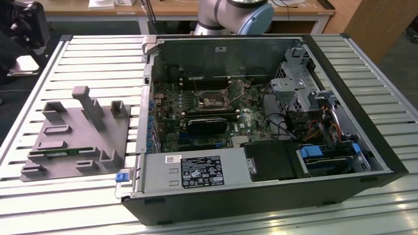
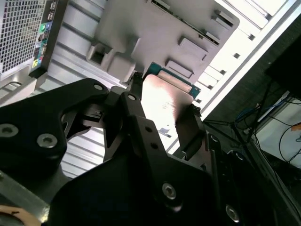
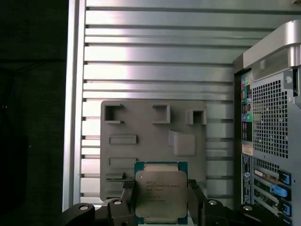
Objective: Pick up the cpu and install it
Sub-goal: 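Pick up the cpu and move it towards the insertion slot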
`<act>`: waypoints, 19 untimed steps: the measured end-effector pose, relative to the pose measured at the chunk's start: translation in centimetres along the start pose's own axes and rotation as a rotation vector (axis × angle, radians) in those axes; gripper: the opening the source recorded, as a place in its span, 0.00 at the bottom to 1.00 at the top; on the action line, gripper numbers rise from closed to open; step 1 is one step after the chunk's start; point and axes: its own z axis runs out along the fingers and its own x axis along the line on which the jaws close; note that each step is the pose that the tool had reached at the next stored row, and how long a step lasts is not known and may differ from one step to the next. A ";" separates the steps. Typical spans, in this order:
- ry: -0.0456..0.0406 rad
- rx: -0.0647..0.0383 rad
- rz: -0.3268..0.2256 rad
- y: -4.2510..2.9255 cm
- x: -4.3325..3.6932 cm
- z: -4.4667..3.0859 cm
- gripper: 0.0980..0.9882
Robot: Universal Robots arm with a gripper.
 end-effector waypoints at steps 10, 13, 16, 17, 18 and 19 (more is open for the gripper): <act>0.0001 0.000 0.000 0.12 -4.52 0.27 0.49; -0.0001 0.000 0.000 0.20 -5.68 0.33 0.49; -0.0001 0.000 0.000 0.25 -6.74 0.36 0.49; 0.0000 0.000 0.000 0.27 -7.06 0.37 0.49; -0.0001 0.000 0.000 0.31 -7.37 0.39 0.49; 0.0000 0.000 0.000 0.34 -7.71 0.40 0.49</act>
